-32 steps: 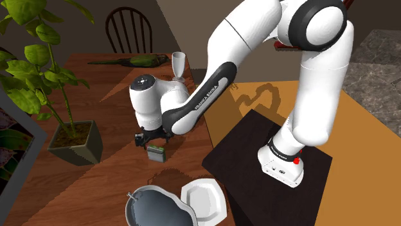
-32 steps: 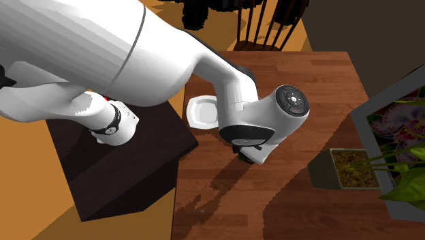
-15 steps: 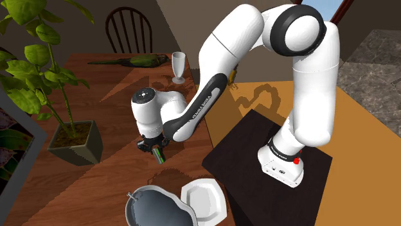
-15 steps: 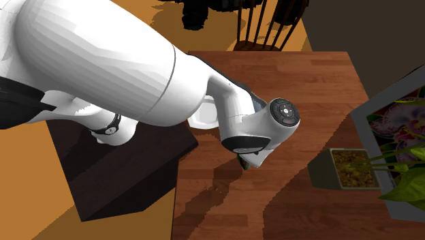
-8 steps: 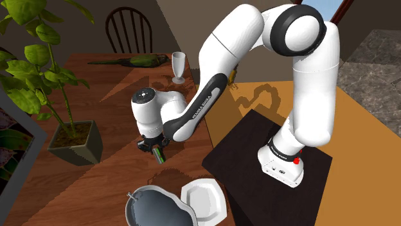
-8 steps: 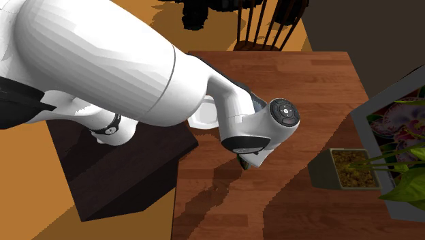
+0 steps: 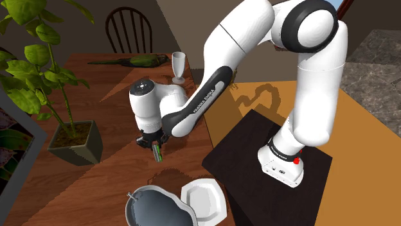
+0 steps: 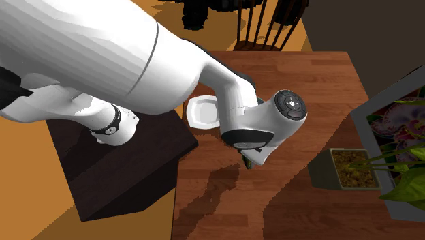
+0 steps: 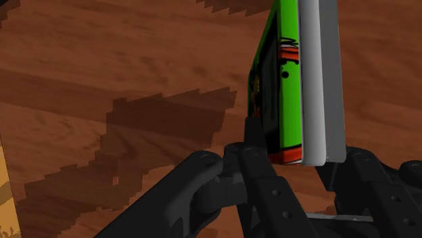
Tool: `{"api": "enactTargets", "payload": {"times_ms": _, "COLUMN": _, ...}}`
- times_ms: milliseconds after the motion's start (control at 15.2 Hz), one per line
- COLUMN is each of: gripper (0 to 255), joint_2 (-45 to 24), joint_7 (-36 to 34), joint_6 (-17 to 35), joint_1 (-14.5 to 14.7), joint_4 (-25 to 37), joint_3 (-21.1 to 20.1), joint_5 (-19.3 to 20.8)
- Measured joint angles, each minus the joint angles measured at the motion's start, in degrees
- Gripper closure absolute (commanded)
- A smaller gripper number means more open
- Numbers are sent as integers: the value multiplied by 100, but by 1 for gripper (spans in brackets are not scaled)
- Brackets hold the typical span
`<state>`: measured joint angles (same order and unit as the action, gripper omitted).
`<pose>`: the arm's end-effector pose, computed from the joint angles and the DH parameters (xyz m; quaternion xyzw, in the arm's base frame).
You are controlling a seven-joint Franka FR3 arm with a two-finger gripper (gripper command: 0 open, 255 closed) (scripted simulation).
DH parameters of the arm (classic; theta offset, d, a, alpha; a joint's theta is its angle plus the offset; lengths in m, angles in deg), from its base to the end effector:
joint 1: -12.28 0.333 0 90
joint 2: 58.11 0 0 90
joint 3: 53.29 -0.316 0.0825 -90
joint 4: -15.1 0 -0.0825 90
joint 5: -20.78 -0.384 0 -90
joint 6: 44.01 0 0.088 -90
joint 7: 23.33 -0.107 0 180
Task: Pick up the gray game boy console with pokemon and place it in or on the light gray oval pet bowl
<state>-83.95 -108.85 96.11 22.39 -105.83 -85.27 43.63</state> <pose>0.4277 0.3840 0.2268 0.9703 -0.2415 0.0032 0.0114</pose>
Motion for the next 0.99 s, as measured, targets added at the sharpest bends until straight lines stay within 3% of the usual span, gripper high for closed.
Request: {"api": "enactTargets", "payload": {"times_ms": 990, "gripper": 255, "joint_2": 884, "joint_7": 542, "joint_6": -850, "joint_1": -368, "joint_4": 121, "joint_3": -475, "joint_5": -792}}
